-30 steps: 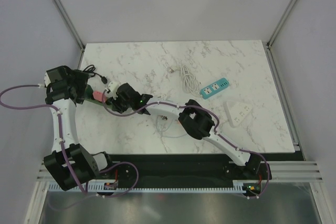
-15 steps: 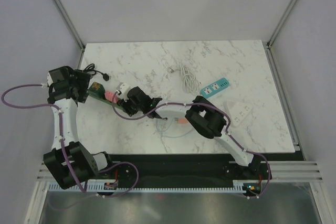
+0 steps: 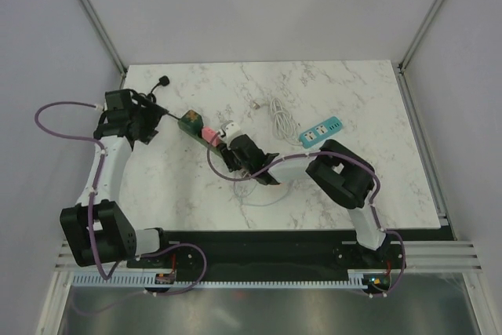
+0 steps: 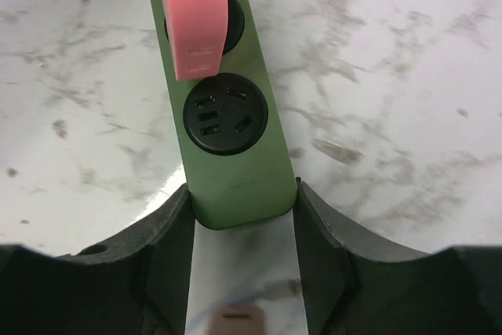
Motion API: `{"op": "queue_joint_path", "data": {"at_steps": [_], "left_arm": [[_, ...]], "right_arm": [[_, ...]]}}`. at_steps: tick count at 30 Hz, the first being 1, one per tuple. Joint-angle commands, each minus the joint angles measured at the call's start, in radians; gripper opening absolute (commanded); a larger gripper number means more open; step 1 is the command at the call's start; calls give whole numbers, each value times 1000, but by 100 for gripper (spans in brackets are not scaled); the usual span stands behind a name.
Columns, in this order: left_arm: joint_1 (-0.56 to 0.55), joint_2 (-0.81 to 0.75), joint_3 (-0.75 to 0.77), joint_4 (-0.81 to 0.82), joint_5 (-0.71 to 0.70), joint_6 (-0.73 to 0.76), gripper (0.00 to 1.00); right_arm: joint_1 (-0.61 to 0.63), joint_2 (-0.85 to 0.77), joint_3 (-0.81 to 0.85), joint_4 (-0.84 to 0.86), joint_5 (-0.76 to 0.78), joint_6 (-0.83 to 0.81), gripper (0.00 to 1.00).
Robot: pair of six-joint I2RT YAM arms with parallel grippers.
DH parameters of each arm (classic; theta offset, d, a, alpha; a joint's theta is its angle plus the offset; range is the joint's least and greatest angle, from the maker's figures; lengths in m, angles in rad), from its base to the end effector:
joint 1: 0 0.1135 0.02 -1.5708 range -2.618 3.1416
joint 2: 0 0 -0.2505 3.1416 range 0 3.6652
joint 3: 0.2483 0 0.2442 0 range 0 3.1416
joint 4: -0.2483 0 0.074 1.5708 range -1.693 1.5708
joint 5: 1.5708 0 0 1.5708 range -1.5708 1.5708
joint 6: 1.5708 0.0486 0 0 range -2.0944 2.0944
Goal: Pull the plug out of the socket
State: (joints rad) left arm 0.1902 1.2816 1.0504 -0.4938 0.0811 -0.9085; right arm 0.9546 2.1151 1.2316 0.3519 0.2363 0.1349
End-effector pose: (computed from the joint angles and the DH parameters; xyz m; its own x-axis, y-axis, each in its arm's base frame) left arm 0.2800 0.0499 0.2766 -0.2988 -0.8579 -0.4179 -0.5928 0.5101 -0.6233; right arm 0.2698 0.3613 0.1214 -0.3813 -0.3122 -0.8701 -0.6312 0.7756 -0.0017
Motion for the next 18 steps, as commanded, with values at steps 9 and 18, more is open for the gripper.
{"op": "queue_joint_path", "data": {"at_steps": [9,18], "left_arm": [[-345,142,174,-20,-73,140,82],[-492,343,465,-187,-133,158,83]], "right_arm": [[-139,-191,-280,173,238,97,0],[-152,-188,-290,206,238,72,0]]}}
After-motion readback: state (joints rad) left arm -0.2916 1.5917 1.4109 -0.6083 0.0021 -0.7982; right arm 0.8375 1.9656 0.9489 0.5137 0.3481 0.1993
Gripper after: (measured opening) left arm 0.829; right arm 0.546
